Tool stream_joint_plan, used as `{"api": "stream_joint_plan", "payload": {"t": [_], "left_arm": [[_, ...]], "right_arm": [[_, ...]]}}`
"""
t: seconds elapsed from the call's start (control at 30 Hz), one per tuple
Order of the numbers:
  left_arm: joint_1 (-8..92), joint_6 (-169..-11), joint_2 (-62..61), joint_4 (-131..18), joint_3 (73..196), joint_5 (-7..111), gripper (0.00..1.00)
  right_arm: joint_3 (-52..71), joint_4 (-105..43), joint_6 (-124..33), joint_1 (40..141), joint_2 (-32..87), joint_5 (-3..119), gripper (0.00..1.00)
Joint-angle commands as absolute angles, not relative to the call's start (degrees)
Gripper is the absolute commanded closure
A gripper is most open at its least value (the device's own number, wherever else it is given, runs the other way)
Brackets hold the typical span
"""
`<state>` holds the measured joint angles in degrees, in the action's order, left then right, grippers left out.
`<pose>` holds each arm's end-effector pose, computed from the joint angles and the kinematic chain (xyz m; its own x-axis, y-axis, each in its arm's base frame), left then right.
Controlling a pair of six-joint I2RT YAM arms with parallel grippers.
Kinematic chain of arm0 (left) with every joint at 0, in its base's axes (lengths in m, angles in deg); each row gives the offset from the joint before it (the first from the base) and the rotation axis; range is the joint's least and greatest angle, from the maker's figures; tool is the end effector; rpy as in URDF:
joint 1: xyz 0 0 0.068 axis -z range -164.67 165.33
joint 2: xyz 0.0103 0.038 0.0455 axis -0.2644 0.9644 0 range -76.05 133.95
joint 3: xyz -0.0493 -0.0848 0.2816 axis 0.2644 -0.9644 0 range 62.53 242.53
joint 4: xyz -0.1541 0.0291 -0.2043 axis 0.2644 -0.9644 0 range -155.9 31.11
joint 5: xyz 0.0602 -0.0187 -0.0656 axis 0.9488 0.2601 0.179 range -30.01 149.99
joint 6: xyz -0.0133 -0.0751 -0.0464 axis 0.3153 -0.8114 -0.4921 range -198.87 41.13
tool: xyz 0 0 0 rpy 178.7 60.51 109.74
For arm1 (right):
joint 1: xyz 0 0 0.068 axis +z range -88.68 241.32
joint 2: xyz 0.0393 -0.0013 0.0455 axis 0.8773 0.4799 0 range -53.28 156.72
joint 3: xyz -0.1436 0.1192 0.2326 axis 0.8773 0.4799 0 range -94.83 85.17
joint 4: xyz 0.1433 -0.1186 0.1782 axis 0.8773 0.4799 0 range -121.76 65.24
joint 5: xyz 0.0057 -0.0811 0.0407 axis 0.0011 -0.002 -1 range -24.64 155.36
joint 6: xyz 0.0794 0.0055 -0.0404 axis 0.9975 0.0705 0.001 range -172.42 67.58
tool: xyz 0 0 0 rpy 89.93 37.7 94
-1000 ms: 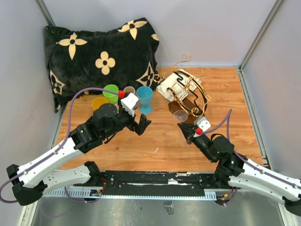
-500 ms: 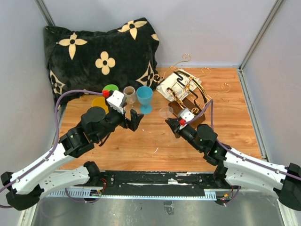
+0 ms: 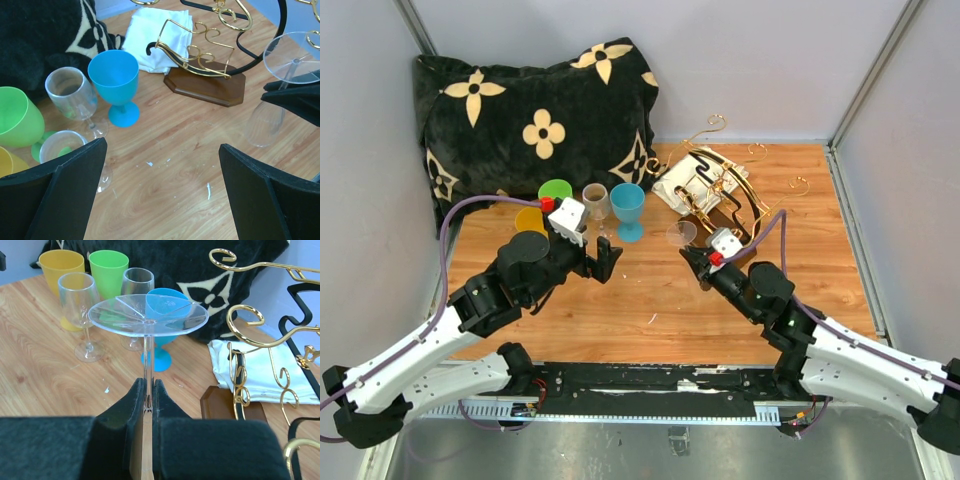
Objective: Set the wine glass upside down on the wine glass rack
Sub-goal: Turn the wine glass upside down at the wine rack.
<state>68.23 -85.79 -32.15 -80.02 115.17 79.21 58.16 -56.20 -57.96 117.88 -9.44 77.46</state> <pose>0.1328 -0.1322 0.3786 -0.1958 0.0703 -0.9781 0.5395 0.8407 -0.0476 0.1292 0.1652 0.3223 0.1404 0.0413 -0.9892 -0.6911 0.7195 -0.0681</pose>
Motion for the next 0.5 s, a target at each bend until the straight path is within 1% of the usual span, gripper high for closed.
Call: {"api": "stream_joint_plan", "payload": {"t": [0.0,0.1,0.17,0.33,0.47], "left_arm": [[68.33,-86.08,-32.99,-78.84,115.43,79.83,0.00],[68.33,-86.16,-33.03,-78.30,114.99,79.96,0.00],[68.33,-86.23,-32.90,-78.06,114.74,79.67,0.00],[68.33,-86.50,-32.55,-78.44,115.03,79.23,0.00],[68.33,-86.44,-32.95,-78.98,115.09,79.62,0.00]], "right_arm": [[53.38,-41.35,-58.86,116.74,-13.71,79.29,0.99],[54.73,-40.64,-60.48,116.09,-16.51,82.61,0.99],[54.37,-40.13,-60.58,114.11,-16.53,82.29,0.99],[52.48,-40.03,-58.04,105.82,-13.70,74.96,0.99],[51.81,-40.54,-58.37,101.72,-11.65,71.28,0.99]]}}
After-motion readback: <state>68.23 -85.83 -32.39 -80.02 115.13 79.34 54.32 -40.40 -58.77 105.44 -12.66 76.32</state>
